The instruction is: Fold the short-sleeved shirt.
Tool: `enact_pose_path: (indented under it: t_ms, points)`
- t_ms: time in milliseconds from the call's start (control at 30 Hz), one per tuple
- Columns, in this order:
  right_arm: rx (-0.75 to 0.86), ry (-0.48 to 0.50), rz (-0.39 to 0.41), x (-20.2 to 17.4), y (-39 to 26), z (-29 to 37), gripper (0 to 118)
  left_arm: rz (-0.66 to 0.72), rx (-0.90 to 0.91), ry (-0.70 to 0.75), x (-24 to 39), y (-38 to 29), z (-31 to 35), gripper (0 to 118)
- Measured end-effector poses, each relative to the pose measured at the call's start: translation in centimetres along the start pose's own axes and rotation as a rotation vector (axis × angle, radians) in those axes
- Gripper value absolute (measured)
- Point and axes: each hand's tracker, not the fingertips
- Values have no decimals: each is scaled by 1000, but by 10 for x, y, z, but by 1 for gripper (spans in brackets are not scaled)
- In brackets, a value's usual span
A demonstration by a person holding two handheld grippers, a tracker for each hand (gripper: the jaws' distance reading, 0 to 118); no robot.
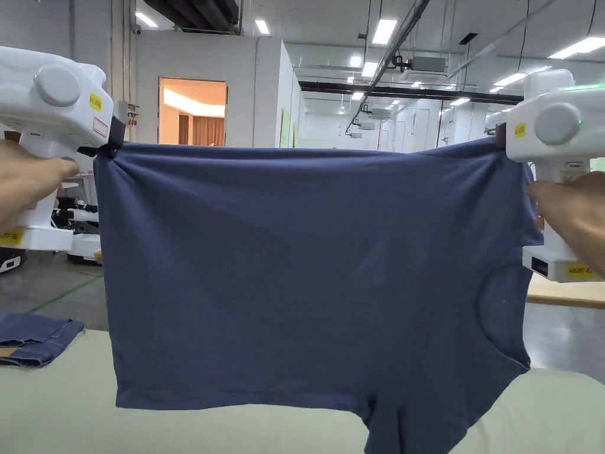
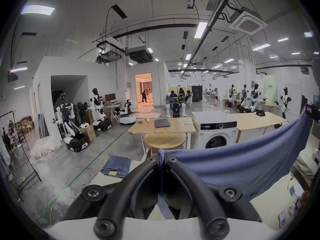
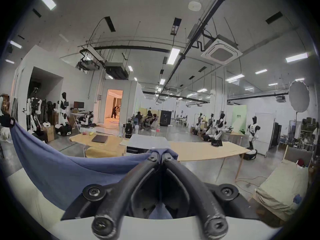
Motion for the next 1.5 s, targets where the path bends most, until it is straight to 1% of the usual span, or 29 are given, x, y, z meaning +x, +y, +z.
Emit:
enact_pose_path:
  t_ms: [67,200,300,367,500,600,667,733,867,967,1100,1200,1367,1433,1500]
  points:
    - [-18,0,22,2,-16,0,0,-26,-2,3,4,-14,-2,0]
    - [-46,-11,41,2,-61,8,0,29,-52,-37,6,-57,-7,0]
    - [-85,-7,62,0,-103,20,0,3,-76,-29,14,-100,-6,0]
    - [-125,1,53,1,-129,31,0,-10,-109,-46,18,-129,-1,0]
    - [-172,5,30,10,-171,64,0,12,-141,-78,14,-177,20,0]
    - [-190,10,33,21,-194,96,0,19,-136,-92,9,-206,51,0]
    - [-209,24,8,30,-210,120,0,31,-133,-108,7,-221,77,0]
    - [-213,22,4,36,-225,152,0,51,-127,-132,4,-242,103,0]
    - [-228,50,13,45,-255,211,0,13,-148,-153,2,-284,150,0]
    - [-256,67,16,49,-279,249,0,26,-157,-156,-3,-321,183,0]
    - [-304,103,-5,56,-315,288,0,54,-188,-166,-11,-368,212,0]
    - [-361,118,24,57,-341,316,0,46,-226,-169,-13,-398,232,0]
    - [-438,132,21,63,-381,355,0,28,-286,-172,-9,-447,257,0]
    - [-512,140,40,61,-401,368,0,32,-325,-166,-7,-467,262,0]
    - [-576,157,30,60,-422,374,0,54,-379,-163,-7,-487,264,0]
